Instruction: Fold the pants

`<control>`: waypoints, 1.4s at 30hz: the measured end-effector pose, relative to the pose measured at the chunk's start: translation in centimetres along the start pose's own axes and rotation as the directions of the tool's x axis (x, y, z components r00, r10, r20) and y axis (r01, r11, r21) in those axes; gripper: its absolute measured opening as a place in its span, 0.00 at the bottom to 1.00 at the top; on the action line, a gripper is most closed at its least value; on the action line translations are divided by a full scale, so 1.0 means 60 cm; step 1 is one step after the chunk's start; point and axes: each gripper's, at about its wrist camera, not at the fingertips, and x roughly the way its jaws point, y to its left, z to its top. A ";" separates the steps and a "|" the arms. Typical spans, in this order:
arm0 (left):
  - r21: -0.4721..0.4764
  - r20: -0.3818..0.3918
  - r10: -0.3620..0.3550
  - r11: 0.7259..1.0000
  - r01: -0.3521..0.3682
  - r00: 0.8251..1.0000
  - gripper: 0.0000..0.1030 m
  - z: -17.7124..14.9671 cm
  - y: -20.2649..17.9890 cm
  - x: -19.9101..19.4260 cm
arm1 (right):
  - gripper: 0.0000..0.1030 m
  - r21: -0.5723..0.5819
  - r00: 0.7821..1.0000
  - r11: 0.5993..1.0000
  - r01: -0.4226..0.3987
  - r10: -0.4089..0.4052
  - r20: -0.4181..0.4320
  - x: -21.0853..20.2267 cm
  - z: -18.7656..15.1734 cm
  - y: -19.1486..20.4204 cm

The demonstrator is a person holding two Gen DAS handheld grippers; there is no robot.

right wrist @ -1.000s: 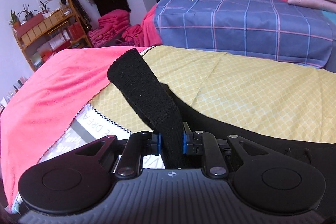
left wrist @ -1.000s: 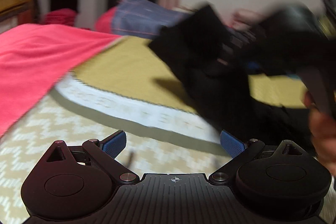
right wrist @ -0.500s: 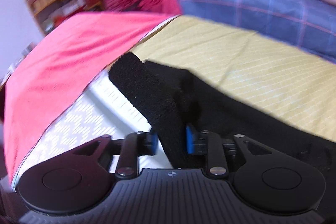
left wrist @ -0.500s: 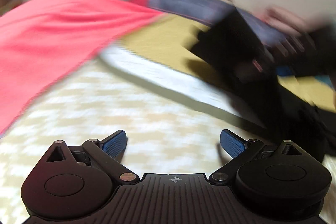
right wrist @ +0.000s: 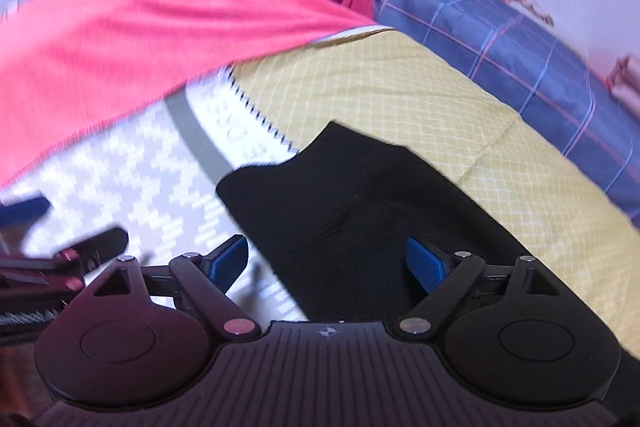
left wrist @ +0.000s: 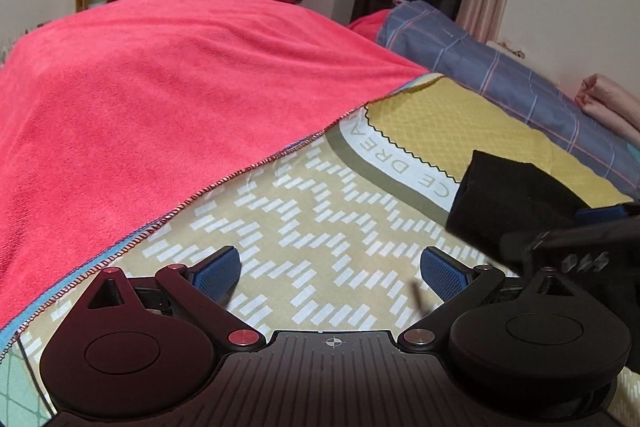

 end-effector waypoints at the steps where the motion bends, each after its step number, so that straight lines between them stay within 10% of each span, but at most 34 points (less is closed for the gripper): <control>1: -0.006 0.001 -0.006 1.000 0.006 1.000 1.00 0.001 0.001 0.001 | 0.86 -0.026 1.000 0.999 0.019 -0.019 -0.007 0.008 -0.006 0.011; 9: -0.011 0.004 -0.024 1.000 0.024 1.000 1.00 0.000 0.006 -0.003 | 0.85 -0.142 0.982 0.973 0.183 -0.174 0.075 0.036 -0.024 0.042; 16: -0.018 0.005 -0.038 0.999 0.038 0.999 1.00 0.001 0.009 0.000 | 0.55 -0.053 0.987 0.987 0.151 -0.147 0.058 0.047 -0.015 0.017; 31: 0.022 -0.045 -0.075 0.997 0.076 0.996 1.00 0.001 -0.022 0.003 | 0.27 0.212 0.996 0.977 -0.024 0.004 0.093 -0.008 0.002 -0.068; 35: 0.040 -0.103 -0.207 0.976 0.213 0.973 1.00 -0.002 -0.078 -0.002 | 0.27 0.330 0.988 0.937 -0.113 0.072 0.133 -0.051 0.001 -0.123; 42: 0.185 -0.302 -0.361 0.886 0.425 0.883 1.00 -0.047 -0.277 0.012 | 0.23 0.471 0.972 0.866 -0.169 0.069 0.223 -0.150 -0.042 -0.237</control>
